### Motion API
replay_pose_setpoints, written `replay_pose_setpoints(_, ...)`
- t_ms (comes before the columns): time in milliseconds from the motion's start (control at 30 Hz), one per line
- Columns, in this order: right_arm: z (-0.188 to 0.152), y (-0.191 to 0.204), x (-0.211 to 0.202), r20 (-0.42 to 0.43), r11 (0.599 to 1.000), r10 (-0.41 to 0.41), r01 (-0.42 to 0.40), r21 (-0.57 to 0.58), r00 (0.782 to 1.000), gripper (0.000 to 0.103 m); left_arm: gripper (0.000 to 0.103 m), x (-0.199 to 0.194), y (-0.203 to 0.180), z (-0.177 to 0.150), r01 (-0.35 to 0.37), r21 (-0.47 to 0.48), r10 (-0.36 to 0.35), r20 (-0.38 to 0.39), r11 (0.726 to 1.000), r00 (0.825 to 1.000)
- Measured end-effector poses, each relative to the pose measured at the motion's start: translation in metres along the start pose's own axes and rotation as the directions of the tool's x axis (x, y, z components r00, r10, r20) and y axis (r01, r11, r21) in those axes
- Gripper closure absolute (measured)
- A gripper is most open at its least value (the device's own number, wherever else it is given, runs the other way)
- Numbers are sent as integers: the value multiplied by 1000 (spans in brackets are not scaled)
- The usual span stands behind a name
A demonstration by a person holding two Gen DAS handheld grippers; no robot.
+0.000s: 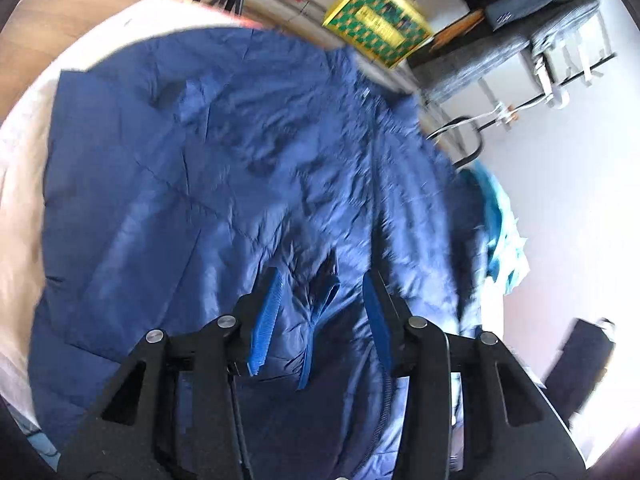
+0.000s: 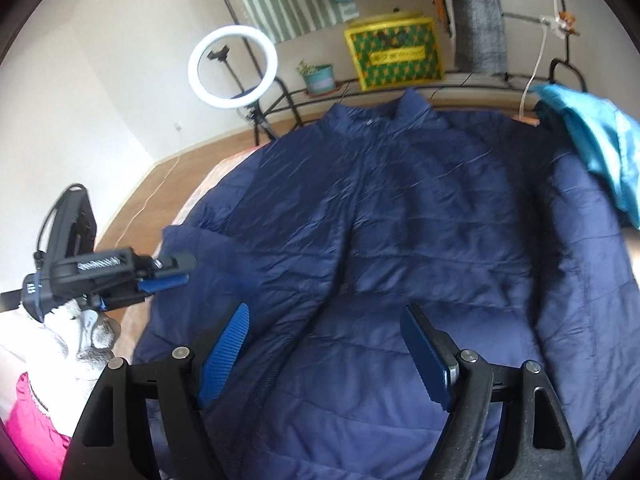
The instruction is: Fold large clothes
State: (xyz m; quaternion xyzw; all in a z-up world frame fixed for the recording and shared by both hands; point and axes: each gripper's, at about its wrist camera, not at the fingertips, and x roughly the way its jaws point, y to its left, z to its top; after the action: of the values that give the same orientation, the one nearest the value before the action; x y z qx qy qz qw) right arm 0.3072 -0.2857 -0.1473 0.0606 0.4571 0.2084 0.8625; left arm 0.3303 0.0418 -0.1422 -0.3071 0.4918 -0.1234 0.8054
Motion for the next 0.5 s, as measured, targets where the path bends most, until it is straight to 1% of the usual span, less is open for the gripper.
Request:
replay_pose_setpoints(33, 3, 5, 7, -23, 1000, 22, -22, -2, 999, 14, 60, -10, 2, 3, 13, -2, -13, 24, 1000, 1000)
replay_pose_setpoints(67, 7, 10, 16, -52, 999, 37, -37, -11, 998, 10, 60, -24, 5, 8, 8, 2, -8, 63, 1000, 998)
replay_pose_setpoints(100, 10, 14, 24, -70, 999, 38, -39, -17, 997, 10, 60, -29, 5, 11, -5, 5, 5, 85, 1000, 996)
replay_pose_setpoints(167, 19, 23, 46, -109, 999, 30, -33, -26, 994, 10, 60, -47, 17, 20, -70, -22, 72, 136, 997, 988)
replay_pose_setpoints(233, 27, 29, 67, -150, 999, 29, -32, -18, 988, 10, 60, -59, 30, 24, -103, -47, 109, 155, 994, 982)
replay_pose_setpoints(267, 30, 31, 78, -175, 999, 39, -40, -3, 984, 10, 60, -64, 36, 26, -134, -47, 140, 165, 990, 976)
replay_pose_setpoints(300, 34, 33, 90, -203, 998, 60, -58, 19, 977, 10, 60, -68, 39, 27, -166, -32, 169, 175, 986, 970)
replay_pose_setpoints(333, 36, 34, 101, -224, 997, 74, -68, 36, 972, 11, 60, -75, 42, 27, -223, -8, 220, 208, 975, 953)
replay_pose_setpoints(400, 38, 39, 120, -255, 996, 80, -67, 59, 964, 13, 60, -86, 48, 25, -283, 17, 268, 273, 959, 924)
replay_pose_setpoints(433, 40, 41, 130, -268, 996, 83, -70, 60, 960, 13, 60, -87, 52, 25, -298, 21, 279, 288, 954, 916)
replay_pose_setpoints(500, 40, 46, 144, -292, 995, 91, -78, 56, 952, 18, 60, -93, 63, 25, -304, 7, 290, 287, 952, 913)
